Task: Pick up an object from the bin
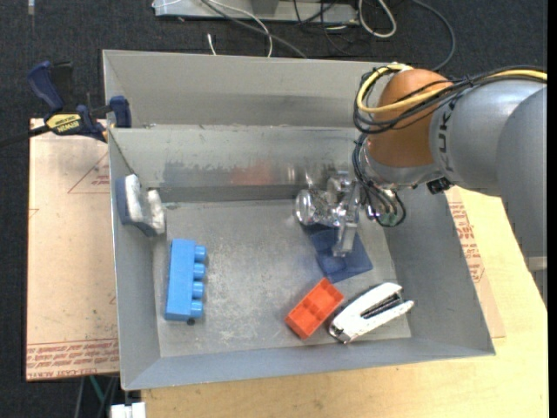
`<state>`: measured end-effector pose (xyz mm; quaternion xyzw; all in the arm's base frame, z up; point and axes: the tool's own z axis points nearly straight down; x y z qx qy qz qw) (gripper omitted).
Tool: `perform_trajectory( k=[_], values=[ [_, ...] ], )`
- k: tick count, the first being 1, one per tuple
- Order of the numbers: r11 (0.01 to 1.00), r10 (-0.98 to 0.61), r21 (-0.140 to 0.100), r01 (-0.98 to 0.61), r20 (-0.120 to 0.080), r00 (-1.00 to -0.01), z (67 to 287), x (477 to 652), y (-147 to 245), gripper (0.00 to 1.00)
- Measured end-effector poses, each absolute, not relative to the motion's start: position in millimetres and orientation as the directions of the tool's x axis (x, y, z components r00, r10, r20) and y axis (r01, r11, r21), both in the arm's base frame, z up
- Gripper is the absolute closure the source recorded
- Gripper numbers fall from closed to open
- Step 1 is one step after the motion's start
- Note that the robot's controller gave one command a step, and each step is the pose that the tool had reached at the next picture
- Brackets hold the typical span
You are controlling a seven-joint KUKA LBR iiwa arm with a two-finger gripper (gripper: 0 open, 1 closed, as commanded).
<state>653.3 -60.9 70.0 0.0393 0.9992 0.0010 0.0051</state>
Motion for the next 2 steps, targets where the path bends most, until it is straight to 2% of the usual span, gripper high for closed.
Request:
perform_trajectory(
  k=[1, 2],
  values=[
    [0.997, 0.073, 0.004, 0.073, -0.015, -0.997, 143.5, 631.3, -59.9, 0.00],
    [0.969, 0.247, 0.005, 0.247, -0.005, -0.969, 99.7, 642.0, -77.6, 0.00]
  ],
)
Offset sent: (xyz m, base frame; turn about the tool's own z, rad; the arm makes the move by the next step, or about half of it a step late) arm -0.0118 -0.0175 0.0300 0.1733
